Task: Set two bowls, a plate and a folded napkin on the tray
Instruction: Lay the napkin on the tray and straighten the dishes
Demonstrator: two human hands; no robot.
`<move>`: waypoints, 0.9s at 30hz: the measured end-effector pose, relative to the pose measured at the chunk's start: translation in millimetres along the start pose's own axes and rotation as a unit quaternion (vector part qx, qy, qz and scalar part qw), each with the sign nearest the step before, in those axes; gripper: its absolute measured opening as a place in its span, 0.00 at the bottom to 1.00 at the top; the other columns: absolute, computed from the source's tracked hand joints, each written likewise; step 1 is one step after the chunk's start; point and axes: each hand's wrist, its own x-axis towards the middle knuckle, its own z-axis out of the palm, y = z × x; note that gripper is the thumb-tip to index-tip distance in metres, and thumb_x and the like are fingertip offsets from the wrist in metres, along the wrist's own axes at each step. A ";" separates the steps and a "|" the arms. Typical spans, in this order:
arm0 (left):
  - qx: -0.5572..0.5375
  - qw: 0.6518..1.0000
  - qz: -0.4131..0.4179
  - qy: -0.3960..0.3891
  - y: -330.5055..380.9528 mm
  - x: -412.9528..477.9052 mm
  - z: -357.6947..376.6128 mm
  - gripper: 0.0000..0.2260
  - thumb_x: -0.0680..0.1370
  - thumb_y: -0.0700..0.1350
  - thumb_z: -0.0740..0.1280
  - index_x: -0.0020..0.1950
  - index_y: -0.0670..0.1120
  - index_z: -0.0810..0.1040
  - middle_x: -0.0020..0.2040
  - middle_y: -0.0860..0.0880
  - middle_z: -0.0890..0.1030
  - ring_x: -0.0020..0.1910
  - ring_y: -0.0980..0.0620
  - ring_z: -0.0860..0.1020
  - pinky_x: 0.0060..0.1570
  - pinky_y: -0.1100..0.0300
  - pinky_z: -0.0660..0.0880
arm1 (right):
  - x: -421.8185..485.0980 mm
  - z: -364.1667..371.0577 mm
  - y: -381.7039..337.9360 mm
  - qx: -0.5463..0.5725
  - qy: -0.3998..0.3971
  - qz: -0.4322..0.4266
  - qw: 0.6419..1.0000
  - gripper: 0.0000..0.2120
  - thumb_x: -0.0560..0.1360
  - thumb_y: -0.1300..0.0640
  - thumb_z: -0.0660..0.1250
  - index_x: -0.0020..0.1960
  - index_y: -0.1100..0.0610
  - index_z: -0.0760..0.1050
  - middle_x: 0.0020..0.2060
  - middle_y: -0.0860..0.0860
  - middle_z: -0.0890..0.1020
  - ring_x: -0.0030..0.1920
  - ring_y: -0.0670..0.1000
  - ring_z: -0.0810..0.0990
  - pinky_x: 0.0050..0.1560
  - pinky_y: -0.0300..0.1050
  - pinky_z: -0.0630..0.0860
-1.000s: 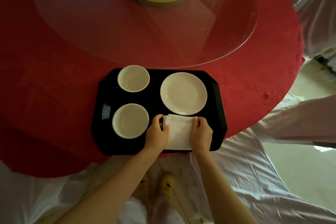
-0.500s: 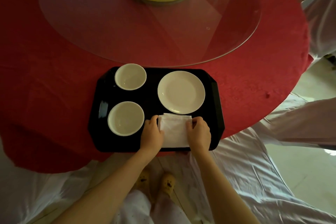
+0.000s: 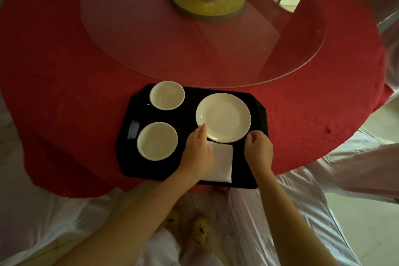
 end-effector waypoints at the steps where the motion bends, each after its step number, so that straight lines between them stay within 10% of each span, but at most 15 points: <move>1: -0.011 1.000 -0.017 -0.006 2.6 12.6 -2.8 0.27 0.78 0.36 0.56 0.75 0.42 0.50 0.76 0.43 0.54 0.75 0.46 0.52 0.72 0.55 0.54 | 7.6 -2.6 -1.3 -0.002 -0.007 -0.009 1.000 0.12 0.77 0.61 0.57 0.41 0.65 0.75 0.36 0.59 0.79 0.34 0.59 0.75 0.32 0.48 0.67; 7: -0.031 0.992 -0.124 -0.021 4.3 56.1 -1.1 0.25 0.76 0.35 0.57 0.73 0.40 0.55 0.73 0.42 0.61 0.71 0.42 0.61 0.66 0.52 0.64 | 31.8 -0.6 -5.6 -0.021 -0.049 0.026 0.998 0.14 0.76 0.63 0.59 0.32 0.61 0.69 0.26 0.55 0.70 0.25 0.51 0.62 0.26 0.41 0.56; 15: -0.052 0.988 -0.145 -0.021 -0.9 60.9 10.6 0.27 0.76 0.36 0.56 0.75 0.42 0.52 0.77 0.43 0.54 0.74 0.44 0.57 0.70 0.52 0.61 | 39.2 6.7 -7.3 0.015 -0.062 0.059 0.996 0.07 0.74 0.66 0.61 0.40 0.67 0.76 0.38 0.61 0.81 0.39 0.60 0.81 0.39 0.54 0.80; 27: -0.059 0.992 -0.114 0.005 3.0 51.2 7.3 0.26 0.78 0.37 0.56 0.74 0.43 0.54 0.77 0.43 0.53 0.75 0.45 0.55 0.69 0.54 0.61 | 35.9 4.1 -4.7 0.073 -0.052 0.037 0.995 0.06 0.75 0.65 0.62 0.48 0.65 0.77 0.40 0.61 0.82 0.39 0.61 0.82 0.42 0.59 0.81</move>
